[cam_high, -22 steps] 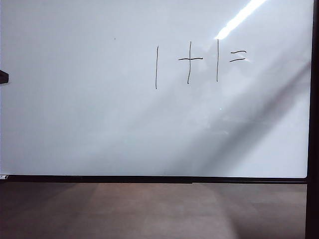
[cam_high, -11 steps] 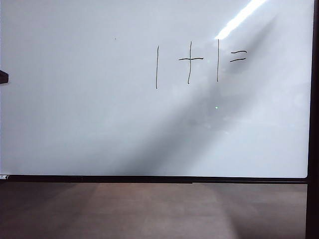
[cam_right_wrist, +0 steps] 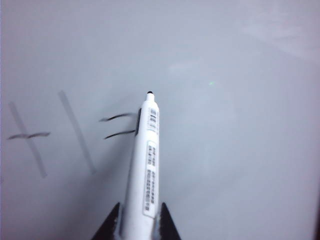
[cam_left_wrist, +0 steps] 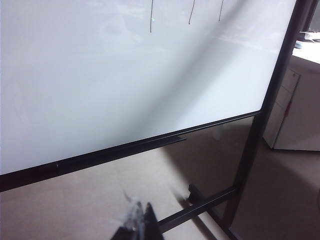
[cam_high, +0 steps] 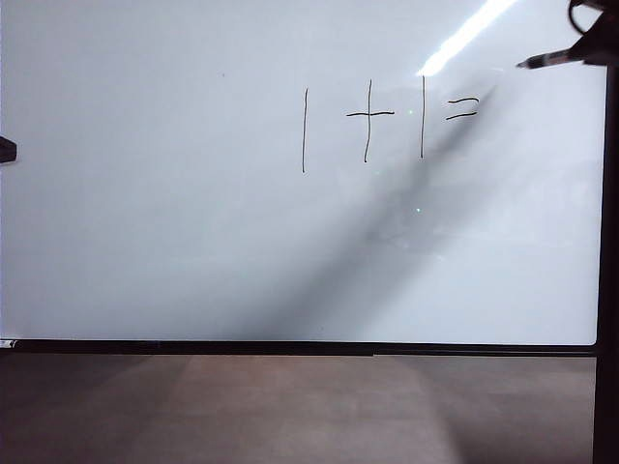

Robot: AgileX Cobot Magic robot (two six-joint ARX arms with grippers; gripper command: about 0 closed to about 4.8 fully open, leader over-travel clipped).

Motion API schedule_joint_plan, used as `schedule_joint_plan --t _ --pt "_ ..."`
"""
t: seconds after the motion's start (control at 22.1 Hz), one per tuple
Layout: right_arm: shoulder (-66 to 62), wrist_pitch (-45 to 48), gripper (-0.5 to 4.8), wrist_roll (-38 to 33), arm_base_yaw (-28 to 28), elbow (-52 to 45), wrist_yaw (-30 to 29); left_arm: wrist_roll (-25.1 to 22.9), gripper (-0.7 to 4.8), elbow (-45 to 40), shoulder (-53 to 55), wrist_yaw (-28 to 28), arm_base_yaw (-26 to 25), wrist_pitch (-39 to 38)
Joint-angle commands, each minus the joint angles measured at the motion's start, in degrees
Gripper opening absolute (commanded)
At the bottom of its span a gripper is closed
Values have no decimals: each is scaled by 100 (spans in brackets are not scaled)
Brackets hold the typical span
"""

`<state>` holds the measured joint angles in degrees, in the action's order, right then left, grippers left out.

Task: Reach to the right to find the marker pen, pick it up, and write the answer to the math problem on the whiteboard.

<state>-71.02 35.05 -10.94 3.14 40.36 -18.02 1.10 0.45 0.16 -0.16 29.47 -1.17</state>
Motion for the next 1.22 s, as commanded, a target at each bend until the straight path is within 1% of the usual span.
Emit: schedule_joint_plan --t 0.05,0.18,0.27,0.36,0.41,0.45,0.5,0.54,0.59,0.63,0.68,0.72,0.77,0.82,0.86,0.95,1.04,1.22 --pt "-96 146 -7 48 -70 26 -13 -7 -5 4 7 -2 2 -85" --pt "-181 269 -7 46 -83 26 -20 -7 -5 9 7 31 4 -131" --pt "-179 271 -7 46 -81 26 -37 -7 -4 160 9 13 4 -133" --pt "-179 271 -7 46 -74 26 -37 -7 -5 737 282 15 4 -155" --pt "-179 271 -7 46 -72 26 -39 -9 -5 1051 608 15 2 -170" --pt "-179 293 -7 44 -74 26 -138 -9 -5 1456 1187 105 4 -125" --pt "-179 317 -7 26 -79 26 -216 -9 -5 1794 1794 348 4 52" --pt "-179 337 -7 0 -81 26 -271 -7 -5 2236 2673 664 7 525" --pt "-170 337 -7 -24 -79 26 -269 -7 -4 2564 3316 750 48 940" --pt "-166 348 -7 -24 -79 26 -267 -9 -5 2983 3886 455 396 1095" --pt "-151 380 -7 -55 -72 24 -269 -9 -4 3346 4288 -9 728 1097" --pt "-131 479 -7 -101 -72 26 -273 -9 -4 3786 4734 -273 866 1128" --pt "-125 581 -7 -114 -74 26 -273 -9 -5 4170 5176 -11 863 1182" --pt "-76 595 -7 -131 -74 26 -273 -7 -5 4535 5665 409 863 1414" --pt "-17 533 -7 -131 -72 26 -267 -7 -5 4822 6105 564 863 1690" --pt "17 551 -7 -131 -59 26 -251 -7 -4 5296 6924 411 820 2184" --pt "26 544 -7 -131 -74 26 -247 -9 -4 5449 7350 280 732 2498" --pt "50 389 -7 -129 -72 26 -203 -9 -5 5530 7799 254 745 2341"
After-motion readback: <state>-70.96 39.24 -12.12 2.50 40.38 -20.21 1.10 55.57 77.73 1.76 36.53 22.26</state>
